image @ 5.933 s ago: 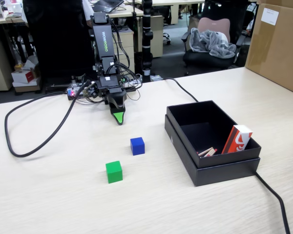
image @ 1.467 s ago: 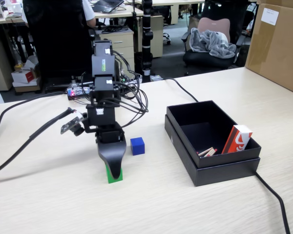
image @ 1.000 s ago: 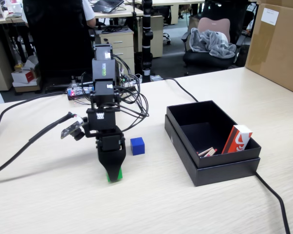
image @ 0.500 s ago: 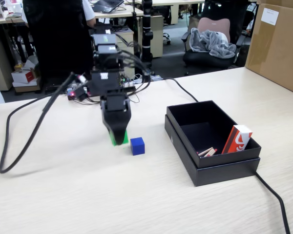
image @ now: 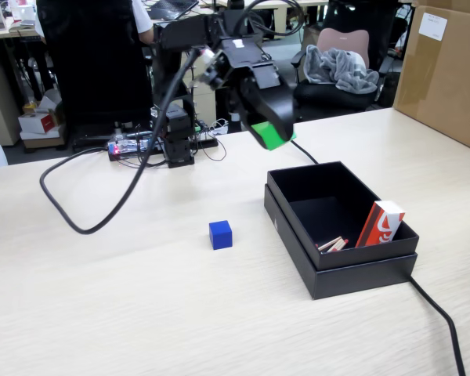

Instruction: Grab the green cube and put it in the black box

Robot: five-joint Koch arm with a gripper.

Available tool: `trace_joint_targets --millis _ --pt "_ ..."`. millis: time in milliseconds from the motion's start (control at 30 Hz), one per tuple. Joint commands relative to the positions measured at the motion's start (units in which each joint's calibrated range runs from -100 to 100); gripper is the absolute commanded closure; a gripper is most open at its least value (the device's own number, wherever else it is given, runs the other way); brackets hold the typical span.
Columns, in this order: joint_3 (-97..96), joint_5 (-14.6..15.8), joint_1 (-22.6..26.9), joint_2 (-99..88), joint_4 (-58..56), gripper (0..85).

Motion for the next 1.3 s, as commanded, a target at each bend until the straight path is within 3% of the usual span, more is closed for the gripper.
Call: trace_joint_targets --millis 0,267,833,1000,1267 --pt "5.4 1.5 2.6 0.9 0.0 84.7" --pt "7.8 5.1 6.2 19.9 0.0 84.5" --pt "4.8 5.3 3.6 37.5 0.0 83.5" --pt "2.5 5.3 3.4 38.0 0.0 63.0" --pt "1.6 5.2 3.1 37.1 0.0 44.2"
